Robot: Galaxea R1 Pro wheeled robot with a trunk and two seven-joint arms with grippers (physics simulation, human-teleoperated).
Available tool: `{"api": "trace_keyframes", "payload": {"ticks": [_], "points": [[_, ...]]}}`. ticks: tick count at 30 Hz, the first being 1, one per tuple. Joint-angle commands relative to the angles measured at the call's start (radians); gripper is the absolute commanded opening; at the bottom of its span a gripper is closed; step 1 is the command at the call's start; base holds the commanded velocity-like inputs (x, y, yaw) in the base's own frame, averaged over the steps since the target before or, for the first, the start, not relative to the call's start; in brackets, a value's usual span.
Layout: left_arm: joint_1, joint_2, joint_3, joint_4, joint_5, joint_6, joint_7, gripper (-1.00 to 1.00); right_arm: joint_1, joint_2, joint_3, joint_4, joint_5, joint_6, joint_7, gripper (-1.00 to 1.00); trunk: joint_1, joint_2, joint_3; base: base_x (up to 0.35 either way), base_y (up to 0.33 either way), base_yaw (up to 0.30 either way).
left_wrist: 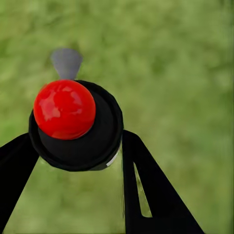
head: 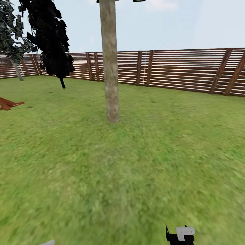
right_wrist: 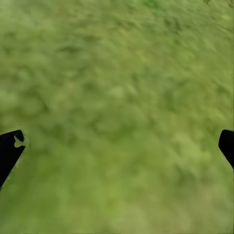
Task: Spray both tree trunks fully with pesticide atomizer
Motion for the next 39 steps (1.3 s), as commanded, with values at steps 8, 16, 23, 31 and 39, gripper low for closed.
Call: {"api": "trace_keyframes", "payload": {"ticks": [8,16,23,31,39], "points": [[-0.001,0.0,0.008,0.001,-0.003,-0.003,-0.001,-1.0,-0.001,0.0,-0.005,0.001,0.011,-0.002,-0.006,1.0,0.0,0.0,-0.001,0.339,0.0,0.005],[-0.001,0.0,0.007,0.001,-0.003,-0.004,-0.001,-1.0,-0.001,0.0,-0.005,0.001,0.011,-0.002,-0.006,1.0,0.0,0.0,-0.001,0.339,0.0,0.0],[0.0,0.0,0.007,0.001,-0.003,-0.004,-0.001,-1.0,-0.001,0.0,-0.005,0.001,0.011,-0.002,-0.006,1.0,0.0,0.0,-0.001,0.339,0.0,0.079],[-0.001,0.0,0.007,0.001,-0.003,-0.004,-0.001,-1.0,-0.001,0.0,-0.005,-0.001,0.014,-0.003,-0.005,1.0,0.0,0.0,-0.001,0.339,0.0,0.075],[0.0,0.0,0.008,0.001,-0.003,-0.004,-0.001,-1.0,-0.001,0.0,-0.005,-0.001,0.012,-0.002,-0.006,1.0,0.0,0.0,-0.001,0.339,0.0,0.001]]}}
